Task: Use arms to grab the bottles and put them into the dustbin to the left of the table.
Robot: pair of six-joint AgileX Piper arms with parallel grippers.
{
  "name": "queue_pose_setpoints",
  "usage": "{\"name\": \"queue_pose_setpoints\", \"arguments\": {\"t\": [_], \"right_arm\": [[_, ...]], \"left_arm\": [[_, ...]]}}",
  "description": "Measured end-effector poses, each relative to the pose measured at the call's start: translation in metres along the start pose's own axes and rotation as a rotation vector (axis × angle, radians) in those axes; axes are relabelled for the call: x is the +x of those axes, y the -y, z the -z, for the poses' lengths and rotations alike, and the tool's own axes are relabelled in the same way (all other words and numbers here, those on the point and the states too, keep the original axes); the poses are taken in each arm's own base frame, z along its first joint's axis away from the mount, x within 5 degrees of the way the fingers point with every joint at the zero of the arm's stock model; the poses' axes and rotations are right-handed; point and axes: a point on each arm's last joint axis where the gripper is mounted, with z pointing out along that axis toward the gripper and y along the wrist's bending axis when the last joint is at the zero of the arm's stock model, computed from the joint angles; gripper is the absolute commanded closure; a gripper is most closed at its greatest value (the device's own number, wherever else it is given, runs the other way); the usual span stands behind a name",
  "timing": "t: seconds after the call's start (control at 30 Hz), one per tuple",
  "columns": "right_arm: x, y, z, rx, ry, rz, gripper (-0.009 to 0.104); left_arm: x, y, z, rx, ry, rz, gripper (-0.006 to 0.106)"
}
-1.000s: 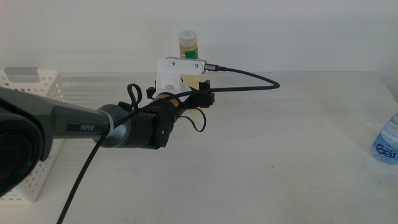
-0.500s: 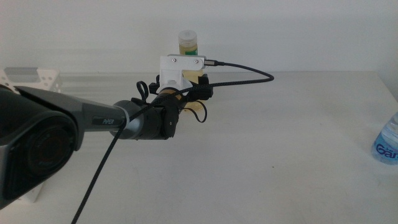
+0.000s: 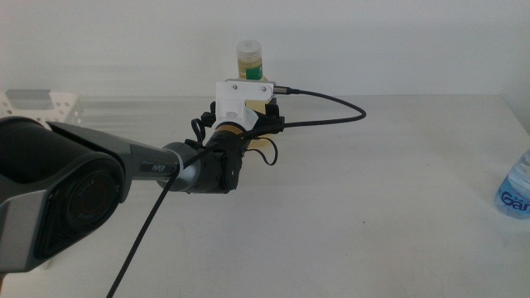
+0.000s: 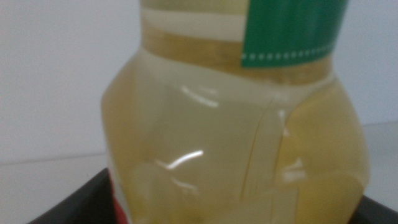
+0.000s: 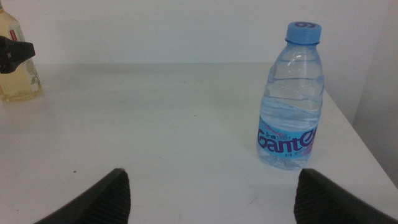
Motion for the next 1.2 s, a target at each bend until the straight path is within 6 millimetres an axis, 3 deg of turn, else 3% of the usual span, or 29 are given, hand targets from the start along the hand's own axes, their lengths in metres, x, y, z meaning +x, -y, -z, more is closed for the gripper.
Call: {"name": "queue_pose_setpoints", "arguments": {"t": [0.1, 0.33, 0.57, 0.77, 0.97, 1.2], "right_arm": [[0.0, 0.0, 0.0, 0.0, 0.0, 0.0, 0.02], [0.0, 0.0, 0.0, 0.0, 0.0, 0.0, 0.02], [0.0, 0.0, 0.0, 0.0, 0.0, 0.0, 0.02], [0.0, 0.0, 0.0, 0.0, 0.0, 0.0, 0.02], [0.0, 0.0, 0.0, 0.0, 0.0, 0.0, 0.02], [0.0, 0.0, 0.0, 0.0, 0.0, 0.0, 0.02]], "left_arm": [[-0.001, 0.0, 0.0, -0.001, 0.013, 0.029, 0.035], [0.0, -0.001, 0.0, -0.001, 0.015, 0.115, 0.105], [-0.023, 0.008, 0.009, 0.06, -0.151, 0.009, 0.105], [-0.046, 0.012, 0.032, 0.103, -0.32, -0.03, 0.105], [-0.078, 0.007, 0.075, 0.114, -0.299, -0.047, 0.105], [-0.127, -0.003, 0.139, 0.145, -0.258, -0.07, 0.105]]}}
